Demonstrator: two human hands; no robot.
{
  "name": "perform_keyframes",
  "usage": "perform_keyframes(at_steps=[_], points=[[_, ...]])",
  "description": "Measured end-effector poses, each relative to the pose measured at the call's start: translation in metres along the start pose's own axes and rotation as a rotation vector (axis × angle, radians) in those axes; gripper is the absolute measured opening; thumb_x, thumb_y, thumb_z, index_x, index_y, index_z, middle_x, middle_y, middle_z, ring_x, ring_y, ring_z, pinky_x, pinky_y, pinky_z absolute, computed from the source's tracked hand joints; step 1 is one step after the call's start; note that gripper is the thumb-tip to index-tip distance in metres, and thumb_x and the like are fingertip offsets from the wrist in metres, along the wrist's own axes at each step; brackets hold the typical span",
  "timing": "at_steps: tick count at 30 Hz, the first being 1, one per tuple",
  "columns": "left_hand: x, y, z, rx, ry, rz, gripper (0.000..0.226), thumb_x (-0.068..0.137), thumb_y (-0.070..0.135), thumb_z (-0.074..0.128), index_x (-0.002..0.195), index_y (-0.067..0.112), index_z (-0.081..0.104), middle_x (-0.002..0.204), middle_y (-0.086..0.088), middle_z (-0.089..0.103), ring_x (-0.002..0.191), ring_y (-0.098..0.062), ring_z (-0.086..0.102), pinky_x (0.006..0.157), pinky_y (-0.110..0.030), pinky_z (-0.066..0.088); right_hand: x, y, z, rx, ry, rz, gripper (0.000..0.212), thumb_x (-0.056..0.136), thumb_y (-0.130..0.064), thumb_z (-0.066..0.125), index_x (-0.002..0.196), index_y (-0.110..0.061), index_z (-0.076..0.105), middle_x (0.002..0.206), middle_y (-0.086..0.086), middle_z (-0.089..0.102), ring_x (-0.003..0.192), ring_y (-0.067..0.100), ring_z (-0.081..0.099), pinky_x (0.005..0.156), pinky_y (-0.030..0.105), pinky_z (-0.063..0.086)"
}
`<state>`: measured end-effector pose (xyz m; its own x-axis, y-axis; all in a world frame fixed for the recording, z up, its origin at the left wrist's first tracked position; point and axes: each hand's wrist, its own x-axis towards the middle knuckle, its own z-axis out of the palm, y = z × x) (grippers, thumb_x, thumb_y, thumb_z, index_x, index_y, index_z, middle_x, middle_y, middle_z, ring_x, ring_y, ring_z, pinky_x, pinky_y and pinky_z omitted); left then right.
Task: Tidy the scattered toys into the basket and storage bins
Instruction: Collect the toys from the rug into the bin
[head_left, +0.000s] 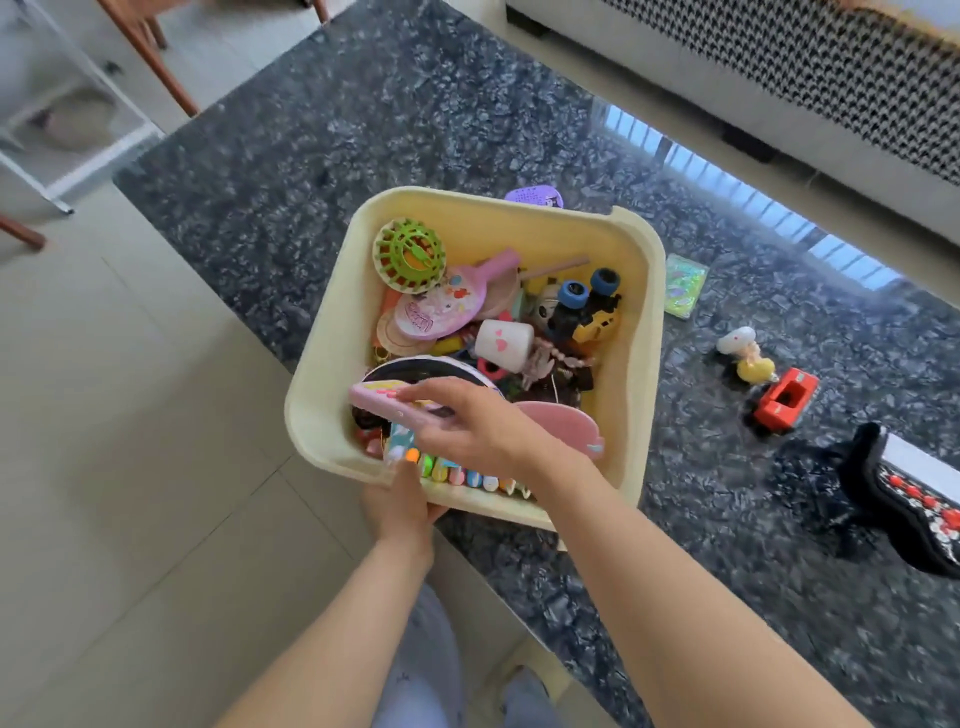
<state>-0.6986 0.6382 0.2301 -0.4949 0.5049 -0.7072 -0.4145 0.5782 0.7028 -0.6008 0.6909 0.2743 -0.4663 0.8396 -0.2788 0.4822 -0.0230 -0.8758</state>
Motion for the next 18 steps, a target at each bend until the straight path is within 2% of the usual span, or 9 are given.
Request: perform_keyframes(at_steps=[3, 5, 7, 8, 10, 11, 13, 16, 18], points=[[0.003, 0.001, -0.001, 0.005, 0.05, -0.034, 0.015, 0.093, 0.012, 0.051, 0.106, 0.011, 0.059, 0.082, -0.005, 0.062, 0.053, -0.011, 0.063, 0.038, -0.02, 0.05, 0.025, 0.002, 0.009, -0.147, -0.128, 0.039, 0.047, 0.088, -0.003, 0.047, 0.131, -0.021, 0.054, 0.127, 0.001, 0.058, 0.117, 0.017, 0.052, 0.096, 0.026, 0.04], [0.005, 0.001, -0.002, 0.052, 0.057, -0.036, 0.011, 0.092, 0.009, 0.05, 0.097, 0.01, 0.06, 0.076, -0.004, 0.062, 0.055, -0.014, 0.062, 0.04, -0.021, 0.052, 0.036, 0.011, 0.018, -0.289, -0.182, 0.087, 0.051, 0.09, 0.003, 0.041, 0.134, -0.021, 0.051, 0.135, 0.003, 0.052, 0.121, 0.023, 0.051, 0.091, 0.026, 0.039], [0.004, 0.003, -0.003, 0.076, 0.073, -0.027, 0.011, 0.092, 0.01, 0.05, 0.086, 0.013, 0.058, 0.071, -0.003, 0.061, 0.056, -0.015, 0.061, 0.043, -0.023, 0.053, 0.038, 0.017, 0.026, -0.339, -0.178, 0.109, 0.053, 0.092, 0.004, 0.038, 0.137, -0.022, 0.047, 0.142, 0.004, 0.045, 0.124, 0.025, 0.048, 0.089, 0.026, 0.039], [0.004, 0.004, -0.003, 0.08, 0.073, -0.027, 0.012, 0.092, 0.011, 0.05, 0.083, 0.014, 0.057, 0.071, -0.003, 0.06, 0.058, -0.016, 0.061, 0.044, -0.023, 0.053, 0.035, 0.018, 0.028, -0.335, -0.142, 0.106, 0.053, 0.092, 0.004, 0.038, 0.138, -0.021, 0.045, 0.145, 0.006, 0.041, 0.129, 0.025, 0.043, 0.095, 0.027, 0.038], [0.004, 0.007, -0.003, 0.072, 0.076, -0.029, 0.013, 0.092, 0.009, 0.05, 0.082, 0.014, 0.057, 0.071, -0.004, 0.059, 0.061, -0.017, 0.059, 0.042, -0.023, 0.052, 0.027, 0.018, 0.028, -0.294, -0.021, 0.097, 0.052, 0.091, 0.005, 0.039, 0.138, -0.017, 0.046, 0.15, 0.007, 0.034, 0.137, 0.024, 0.032, 0.108, 0.032, 0.032], [0.006, 0.007, -0.002, 0.068, 0.078, -0.035, 0.01, 0.092, 0.008, 0.05, 0.085, 0.012, 0.057, 0.072, -0.004, 0.059, 0.061, -0.017, 0.059, 0.041, -0.022, 0.052, 0.023, 0.018, 0.025, -0.267, 0.045, 0.097, 0.051, 0.091, 0.006, 0.039, 0.137, -0.015, 0.047, 0.15, 0.007, 0.034, 0.138, 0.023, 0.032, 0.109, 0.034, 0.032], [0.009, 0.005, -0.002, 0.082, 0.084, -0.053, 0.008, 0.091, 0.006, 0.051, 0.094, 0.009, 0.057, 0.073, -0.004, 0.059, 0.062, -0.017, 0.058, 0.039, -0.023, 0.052, 0.008, 0.02, 0.018, -0.223, 0.192, 0.089, 0.046, 0.092, 0.006, 0.039, 0.132, -0.011, 0.052, 0.145, 0.007, 0.041, 0.134, 0.022, 0.037, 0.106, 0.033, 0.037], [0.012, 0.005, -0.002, 0.084, 0.086, -0.052, 0.014, 0.089, 0.002, 0.049, 0.099, 0.008, 0.057, 0.075, -0.004, 0.058, 0.062, -0.015, 0.056, 0.037, -0.021, 0.05, -0.022, 0.028, 0.0, -0.152, 0.519, 0.024, 0.039, 0.088, 0.002, 0.04, 0.119, -0.003, 0.062, 0.13, 0.013, 0.055, 0.123, 0.026, 0.051, 0.1, 0.036, 0.044], [0.012, 0.006, 0.001, 0.081, 0.097, -0.055, 0.021, 0.087, 0.0, 0.048, 0.106, 0.005, 0.057, 0.087, -0.009, 0.06, 0.068, -0.018, 0.058, 0.045, -0.026, 0.053, -0.049, 0.042, -0.021, -0.124, 0.711, 0.07, 0.039, 0.084, 0.003, 0.04, 0.115, -0.001, 0.063, 0.125, 0.013, 0.058, 0.118, 0.024, 0.054, 0.1, 0.03, 0.043]])
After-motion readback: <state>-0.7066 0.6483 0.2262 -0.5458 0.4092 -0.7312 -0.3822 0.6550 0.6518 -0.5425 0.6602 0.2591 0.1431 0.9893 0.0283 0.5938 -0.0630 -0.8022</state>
